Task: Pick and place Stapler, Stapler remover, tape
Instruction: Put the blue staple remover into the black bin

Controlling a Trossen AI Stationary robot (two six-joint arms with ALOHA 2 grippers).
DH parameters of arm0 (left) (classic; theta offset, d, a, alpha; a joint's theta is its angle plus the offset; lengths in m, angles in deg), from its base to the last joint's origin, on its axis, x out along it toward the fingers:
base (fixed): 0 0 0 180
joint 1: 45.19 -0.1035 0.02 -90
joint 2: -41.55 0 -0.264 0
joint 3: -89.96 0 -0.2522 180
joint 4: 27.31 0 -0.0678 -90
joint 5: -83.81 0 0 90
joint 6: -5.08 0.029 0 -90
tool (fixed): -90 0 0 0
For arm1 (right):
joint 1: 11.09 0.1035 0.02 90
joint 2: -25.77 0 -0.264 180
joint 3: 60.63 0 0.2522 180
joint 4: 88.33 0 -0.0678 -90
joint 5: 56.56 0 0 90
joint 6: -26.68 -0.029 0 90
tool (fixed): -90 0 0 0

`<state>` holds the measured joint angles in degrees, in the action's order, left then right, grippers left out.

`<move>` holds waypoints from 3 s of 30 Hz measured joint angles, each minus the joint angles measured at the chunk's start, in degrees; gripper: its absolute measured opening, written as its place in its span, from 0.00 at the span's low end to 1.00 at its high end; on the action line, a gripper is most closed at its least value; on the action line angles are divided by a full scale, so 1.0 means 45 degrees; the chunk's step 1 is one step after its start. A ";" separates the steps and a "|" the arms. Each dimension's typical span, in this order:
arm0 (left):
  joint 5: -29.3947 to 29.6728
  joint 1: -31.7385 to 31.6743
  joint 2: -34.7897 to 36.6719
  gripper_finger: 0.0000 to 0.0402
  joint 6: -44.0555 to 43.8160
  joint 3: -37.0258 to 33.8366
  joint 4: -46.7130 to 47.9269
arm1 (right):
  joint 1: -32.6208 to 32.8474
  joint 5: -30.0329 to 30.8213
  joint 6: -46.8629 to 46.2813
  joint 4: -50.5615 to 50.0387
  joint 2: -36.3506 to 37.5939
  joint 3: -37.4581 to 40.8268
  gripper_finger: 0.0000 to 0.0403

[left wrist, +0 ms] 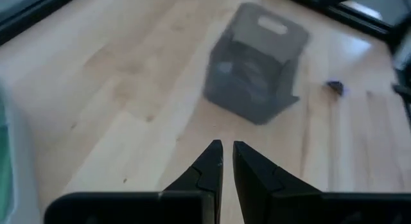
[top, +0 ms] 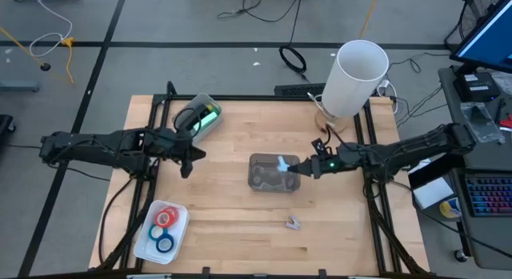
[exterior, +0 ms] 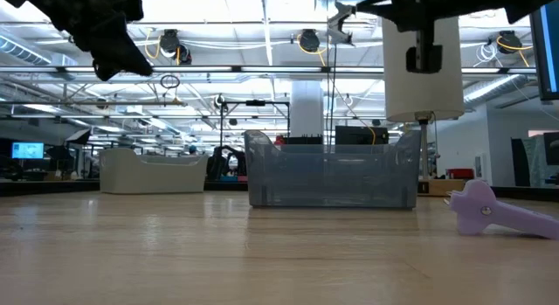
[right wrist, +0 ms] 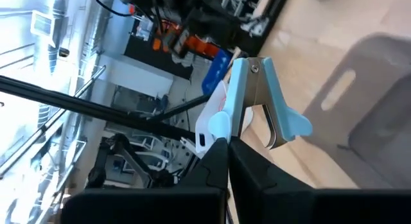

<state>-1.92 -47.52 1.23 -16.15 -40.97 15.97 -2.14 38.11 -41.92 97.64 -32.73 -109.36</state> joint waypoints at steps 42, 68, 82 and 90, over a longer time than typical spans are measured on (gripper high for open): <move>0.0722 -0.0005 0.7061 0.09 -0.0300 -0.6169 -0.3053 | -0.1071 -0.0056 0.4954 -1.2091 -0.6703 -0.8843 0.00; 0.0842 -0.0005 0.7034 0.09 0.0795 -0.6164 -0.3459 | -0.1410 -0.0952 0.5407 -1.3817 -0.8869 -0.8828 0.00; 0.1063 -0.0005 0.7034 0.09 0.1063 -0.6164 -0.3459 | -0.1575 -0.1428 0.7223 -1.2855 -0.9250 -0.8849 0.00; 0.1061 -0.0003 0.7029 0.09 0.1034 -0.6164 -0.3308 | -0.1700 -0.2099 0.7671 -1.2434 -0.9278 -0.8838 0.00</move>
<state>2.85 -47.53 32.86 -11.50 -68.71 1.08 -9.79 28.67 -7.40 41.69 -74.48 -149.13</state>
